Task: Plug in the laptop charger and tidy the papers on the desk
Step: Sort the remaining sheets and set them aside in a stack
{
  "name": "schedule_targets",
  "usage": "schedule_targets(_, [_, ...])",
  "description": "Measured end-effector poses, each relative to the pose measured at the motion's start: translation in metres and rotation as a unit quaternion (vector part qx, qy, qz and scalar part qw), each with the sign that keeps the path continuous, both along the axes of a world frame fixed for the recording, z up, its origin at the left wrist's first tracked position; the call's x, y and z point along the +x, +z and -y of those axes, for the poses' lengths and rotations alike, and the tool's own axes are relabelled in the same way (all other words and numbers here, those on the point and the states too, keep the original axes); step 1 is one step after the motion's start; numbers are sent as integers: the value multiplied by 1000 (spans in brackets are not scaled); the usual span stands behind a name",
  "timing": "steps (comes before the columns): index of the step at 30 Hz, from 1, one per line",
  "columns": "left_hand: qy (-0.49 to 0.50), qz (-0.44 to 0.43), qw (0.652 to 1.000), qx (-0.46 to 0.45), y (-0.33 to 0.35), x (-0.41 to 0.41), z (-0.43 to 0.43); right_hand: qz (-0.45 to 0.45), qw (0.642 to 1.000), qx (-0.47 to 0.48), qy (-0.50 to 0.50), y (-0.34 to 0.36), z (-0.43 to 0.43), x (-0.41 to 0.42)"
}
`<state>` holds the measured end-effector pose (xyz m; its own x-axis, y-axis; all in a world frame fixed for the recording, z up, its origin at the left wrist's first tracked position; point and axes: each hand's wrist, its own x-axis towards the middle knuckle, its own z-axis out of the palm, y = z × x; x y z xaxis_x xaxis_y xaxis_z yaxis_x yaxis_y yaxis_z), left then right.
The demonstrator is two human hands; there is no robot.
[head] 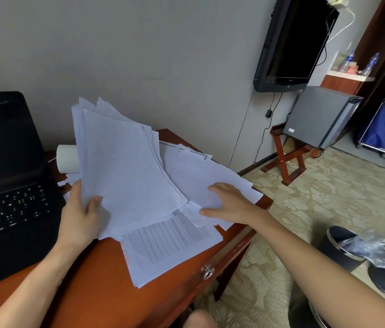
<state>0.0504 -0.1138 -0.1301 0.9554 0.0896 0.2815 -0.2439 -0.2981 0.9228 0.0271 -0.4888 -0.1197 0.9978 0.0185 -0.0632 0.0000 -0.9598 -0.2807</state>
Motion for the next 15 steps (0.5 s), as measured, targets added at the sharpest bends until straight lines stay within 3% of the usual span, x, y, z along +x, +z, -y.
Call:
schedule_targets(3, [-2, -1, 1000, -2, 1, -1, 0, 60, 998, -15, 17, 5, 11, 0])
schedule_targets(9, [-3, -4, 1000, -4, 1, -1, 0, 26, 998, -45, 48, 4, 19, -4])
schedule_targets(15, [2, -3, 1000, -5, 2, -1, 1, 47, 967, -238, 75, 6, 7, 4])
